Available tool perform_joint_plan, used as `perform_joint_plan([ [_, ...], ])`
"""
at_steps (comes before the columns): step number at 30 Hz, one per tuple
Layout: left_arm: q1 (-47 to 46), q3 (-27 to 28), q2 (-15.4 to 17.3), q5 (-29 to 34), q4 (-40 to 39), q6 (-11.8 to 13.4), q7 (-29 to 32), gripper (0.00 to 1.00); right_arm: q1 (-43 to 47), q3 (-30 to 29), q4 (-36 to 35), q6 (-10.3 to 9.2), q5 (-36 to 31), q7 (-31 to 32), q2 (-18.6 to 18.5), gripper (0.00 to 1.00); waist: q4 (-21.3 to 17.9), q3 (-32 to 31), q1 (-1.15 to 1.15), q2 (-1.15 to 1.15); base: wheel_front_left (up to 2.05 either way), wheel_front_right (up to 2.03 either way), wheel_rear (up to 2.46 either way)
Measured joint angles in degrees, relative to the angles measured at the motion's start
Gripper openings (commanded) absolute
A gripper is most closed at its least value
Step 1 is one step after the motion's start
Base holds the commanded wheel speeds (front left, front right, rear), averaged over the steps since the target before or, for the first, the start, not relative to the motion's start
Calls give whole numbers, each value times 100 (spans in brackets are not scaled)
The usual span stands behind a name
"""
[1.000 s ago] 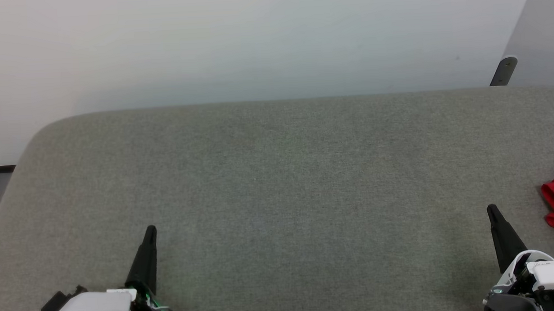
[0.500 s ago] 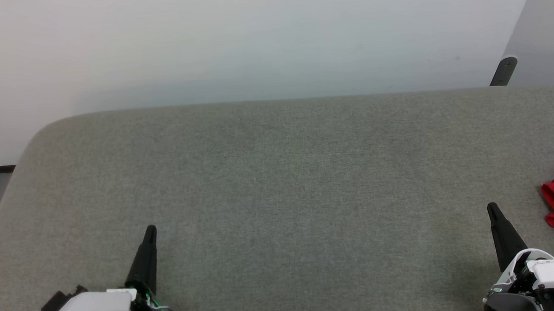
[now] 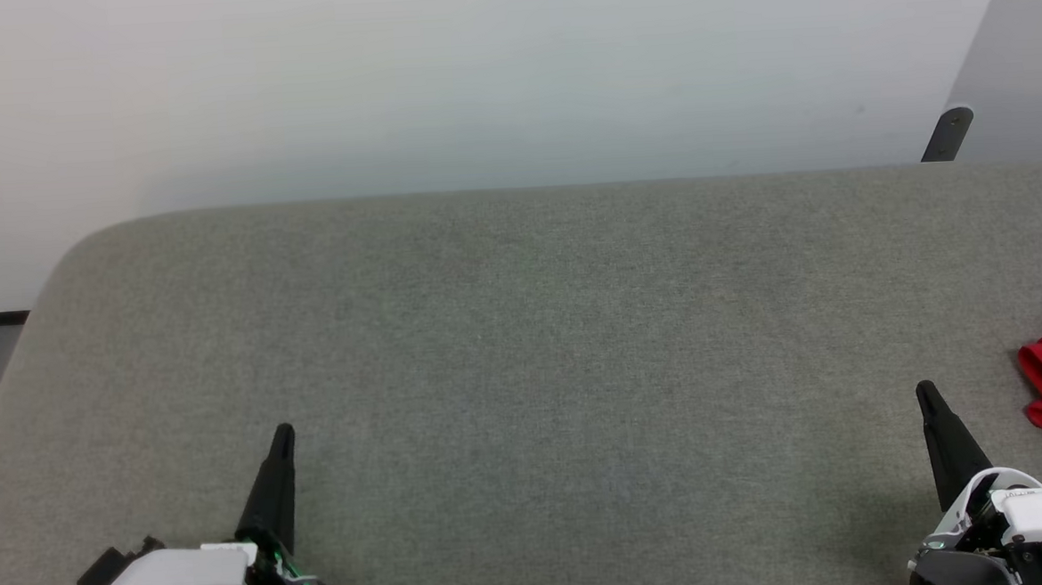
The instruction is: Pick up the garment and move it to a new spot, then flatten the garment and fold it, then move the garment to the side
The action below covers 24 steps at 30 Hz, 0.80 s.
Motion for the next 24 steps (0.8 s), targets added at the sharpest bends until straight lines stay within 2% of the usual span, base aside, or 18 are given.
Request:
perform_joint_plan([
  [24, 0, -1, 0, 0, 0, 0, 0, 0, 0, 0, 0, 0, 0, 0, 0, 0, 0, 0, 0, 0, 0, 0, 0],
])
